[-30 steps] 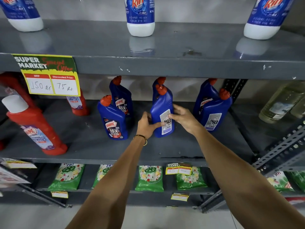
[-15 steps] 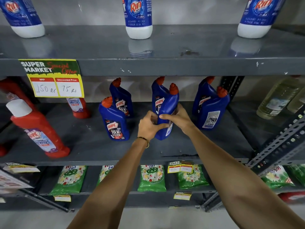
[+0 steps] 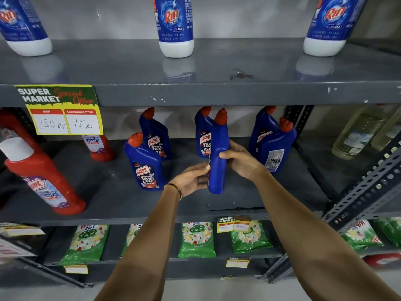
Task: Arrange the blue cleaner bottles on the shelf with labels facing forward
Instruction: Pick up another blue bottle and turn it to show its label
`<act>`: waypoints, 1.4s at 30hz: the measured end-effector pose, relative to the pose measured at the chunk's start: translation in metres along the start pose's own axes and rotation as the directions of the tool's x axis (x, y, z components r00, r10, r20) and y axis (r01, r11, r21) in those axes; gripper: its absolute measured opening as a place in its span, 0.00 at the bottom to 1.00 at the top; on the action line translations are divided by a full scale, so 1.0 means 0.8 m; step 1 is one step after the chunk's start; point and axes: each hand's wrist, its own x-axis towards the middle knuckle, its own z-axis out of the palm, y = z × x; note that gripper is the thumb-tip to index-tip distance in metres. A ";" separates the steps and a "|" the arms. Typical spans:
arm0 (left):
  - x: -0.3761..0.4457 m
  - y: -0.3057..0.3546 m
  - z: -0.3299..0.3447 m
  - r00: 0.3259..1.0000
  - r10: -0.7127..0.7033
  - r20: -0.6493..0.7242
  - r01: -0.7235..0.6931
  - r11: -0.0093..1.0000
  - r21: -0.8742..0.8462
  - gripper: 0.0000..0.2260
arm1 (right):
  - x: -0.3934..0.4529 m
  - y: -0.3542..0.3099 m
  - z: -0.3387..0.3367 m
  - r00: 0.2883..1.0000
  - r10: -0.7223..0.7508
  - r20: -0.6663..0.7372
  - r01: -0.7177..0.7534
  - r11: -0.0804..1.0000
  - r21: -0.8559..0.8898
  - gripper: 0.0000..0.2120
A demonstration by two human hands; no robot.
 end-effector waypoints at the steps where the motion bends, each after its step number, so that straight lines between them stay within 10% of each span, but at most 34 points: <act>1: 0.001 0.000 0.002 1.000 0.002 -0.008 -0.002 1.000 0.007 0.08 | -0.001 0.000 -0.001 1.000 -0.001 0.003 0.000 1.000 0.014 0.28; 9: 0.009 0.004 0.009 0.979 0.035 -0.202 -0.010 0.992 0.124 0.18 | 0.000 0.001 -0.007 1.000 -0.007 0.004 0.006 0.995 0.102 0.23; 18: 0.025 -0.020 0.000 0.770 0.287 -0.569 -0.042 0.914 0.404 0.28 | 0.004 0.016 -0.014 0.992 0.036 -0.122 -0.047 0.995 -0.086 0.22; 35: 0.022 -0.023 0.007 0.748 0.303 -0.590 0.119 0.813 0.570 0.31 | 0.005 0.024 -0.011 0.975 0.086 -0.205 -0.118 0.981 -0.153 0.20; 42: 0.005 -0.035 0.006 0.745 0.235 -0.625 0.193 0.820 0.539 0.25 | -0.013 0.036 -0.010 0.833 0.047 -0.551 -0.112 0.990 -0.085 0.21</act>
